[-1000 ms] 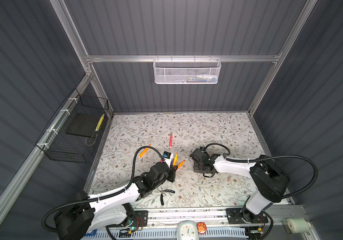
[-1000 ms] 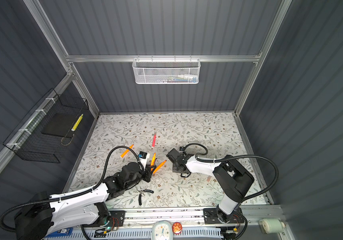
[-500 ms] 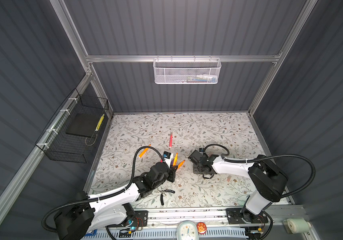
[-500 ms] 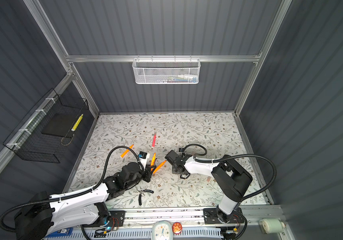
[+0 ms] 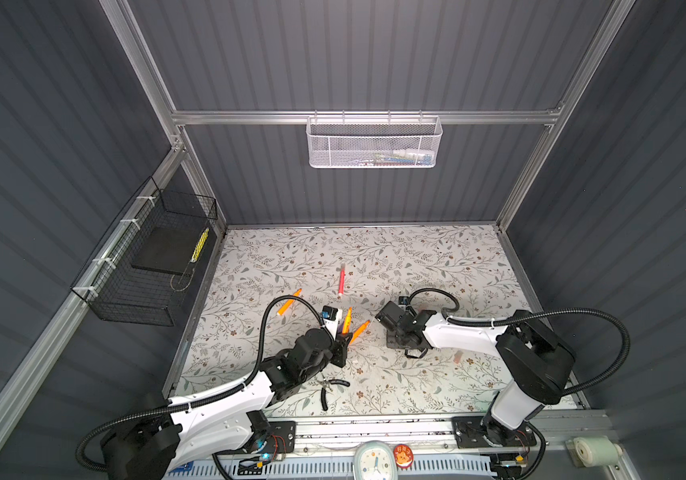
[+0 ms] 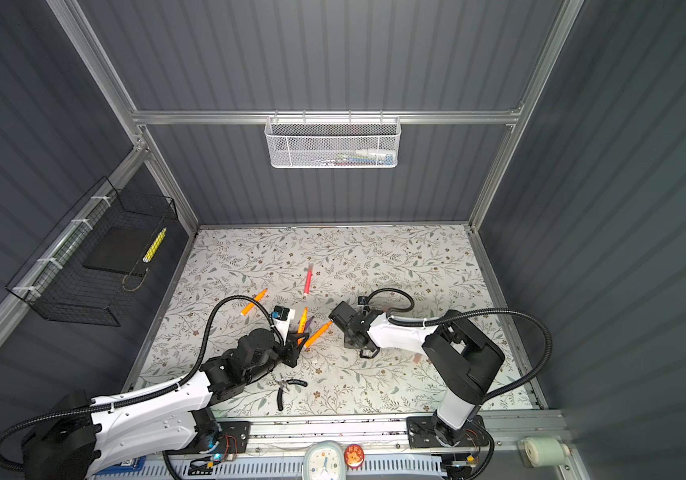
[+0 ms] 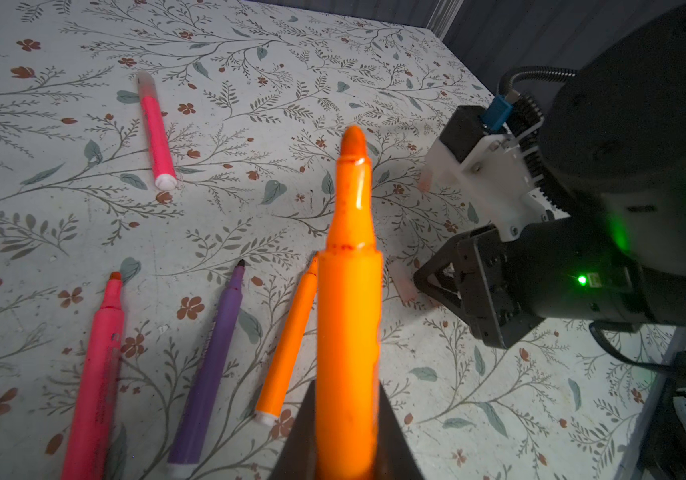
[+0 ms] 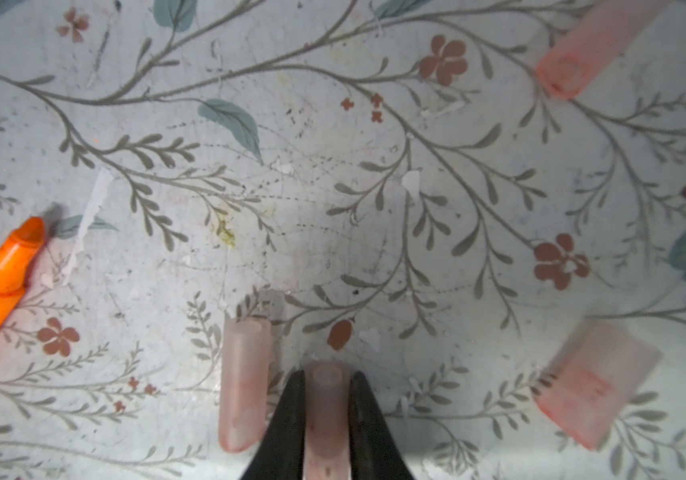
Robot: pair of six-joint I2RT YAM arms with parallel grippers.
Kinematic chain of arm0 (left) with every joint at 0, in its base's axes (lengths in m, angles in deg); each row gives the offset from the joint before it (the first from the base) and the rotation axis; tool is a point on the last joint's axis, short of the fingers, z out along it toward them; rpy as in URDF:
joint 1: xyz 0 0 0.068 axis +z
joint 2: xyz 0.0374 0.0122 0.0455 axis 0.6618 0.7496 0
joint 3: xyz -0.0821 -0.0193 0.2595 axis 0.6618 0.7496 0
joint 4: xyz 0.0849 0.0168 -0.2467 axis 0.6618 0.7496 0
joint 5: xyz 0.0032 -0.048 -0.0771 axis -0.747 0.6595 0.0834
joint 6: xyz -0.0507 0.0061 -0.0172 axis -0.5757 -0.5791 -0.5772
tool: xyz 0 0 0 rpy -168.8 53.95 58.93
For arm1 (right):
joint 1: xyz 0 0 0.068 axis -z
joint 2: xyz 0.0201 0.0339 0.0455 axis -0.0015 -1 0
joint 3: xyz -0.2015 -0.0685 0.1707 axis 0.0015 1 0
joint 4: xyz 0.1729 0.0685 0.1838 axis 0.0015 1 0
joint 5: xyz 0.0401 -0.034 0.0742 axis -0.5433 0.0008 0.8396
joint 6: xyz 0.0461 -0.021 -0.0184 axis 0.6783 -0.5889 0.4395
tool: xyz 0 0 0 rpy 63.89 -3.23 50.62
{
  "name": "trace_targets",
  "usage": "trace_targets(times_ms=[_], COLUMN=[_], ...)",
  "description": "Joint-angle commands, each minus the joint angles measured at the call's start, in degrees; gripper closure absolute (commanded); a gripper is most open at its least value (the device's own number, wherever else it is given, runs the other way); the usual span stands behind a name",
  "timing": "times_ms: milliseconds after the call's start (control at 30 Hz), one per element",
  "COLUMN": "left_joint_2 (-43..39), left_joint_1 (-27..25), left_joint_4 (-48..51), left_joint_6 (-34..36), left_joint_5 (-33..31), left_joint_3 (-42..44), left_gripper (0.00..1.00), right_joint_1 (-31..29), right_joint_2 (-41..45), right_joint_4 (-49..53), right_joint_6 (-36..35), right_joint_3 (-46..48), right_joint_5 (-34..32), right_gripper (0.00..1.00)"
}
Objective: Insert the pens into the pen caps
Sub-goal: 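Close the right gripper on the upright pink cap and lift it, then carry the pink cap with the right gripper above the orange marker tip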
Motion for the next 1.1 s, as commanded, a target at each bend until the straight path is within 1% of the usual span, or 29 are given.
trace_targets(times_ms=[0, 67, 100, 200, 267, 400, 467, 533, 600, 700, 867, 1067], left_joint_2=[-1.31, -1.76, -2.06, -2.72, -2.69, -2.6, -2.27, -1.46, -0.07, 1.91, 3.22, 3.05], left_joint_1=[0.11, 0.09, 0.07, 0.05, 0.07, 0.05, 0.03, 0.05, 0.01, 0.07, 0.07, 0.07], left_joint_4=[-2.13, -2.46, -2.83, -5.05, -6.99, -7.37, -7.15, -8.2, -10.85, -13.24, -12.9, -15.02], left_joint_6=[0.67, 0.84, 1.19, 2.35, 2.62, 3.12, 3.11, 3.18, 3.32, 3.1, 2.54, 1.45], left_joint_5=[-1.39, -1.29, -0.18, 6.06, 9.13, 10.02, 11.08, 13.19, 16.39, 18.46, 19.48, 19.2], left_joint_3=[1.39, 1.77, 1.81, 2.07, 2.63, 2.63, 2.13, 1.88, 2.31, 2.21, 1.02, 1.99], left_gripper=[1.0, 1.0, 1.0, 1.0, 1.0, 1.0, 1.0, 1.0, 1.0, 1.0, 1.0, 1.0], right_joint_1=[0.06, 0.04, 0.1, 0.15, 0.15, 0.18, 0.24, 0.25, 0.24, 0.23, -0.24, -1.73], right_joint_2=[1.01, 2.82, 3.99, 8.15, 11.3, 18.35, 22.5, 26.39, 30.26, 34.19, 34.69, 32.29], right_joint_4=[0.35, -1.7, -2.04, -2.83, -3.97, -7.0, -10.34, -13.97, -19.28, -27.3, -39.27, -50.68], right_joint_6=[0.53, 0.6, 0.79, 1.01, 1.01, 1.43, 1.11, 0.46, -0.85, -1.54, -1.11, -0.24], right_joint_3=[0.98, 1.65, 2.02, 2.92, 3.92, 6.43, 8.26, 10.04, 11.98, 14.86, 17.24, 19.39], right_joint_5=[-1.08, -1.17, -1.47, -2.03, -2.56, -3.12, -1.98, -0.54, 1.4, 3.91, 8.93, 10.15], right_gripper=[0.86, 0.87, 0.88, 0.9, 0.9, 0.92, 0.92, 0.95, 0.98, 1.0, 1.0, 1.0])
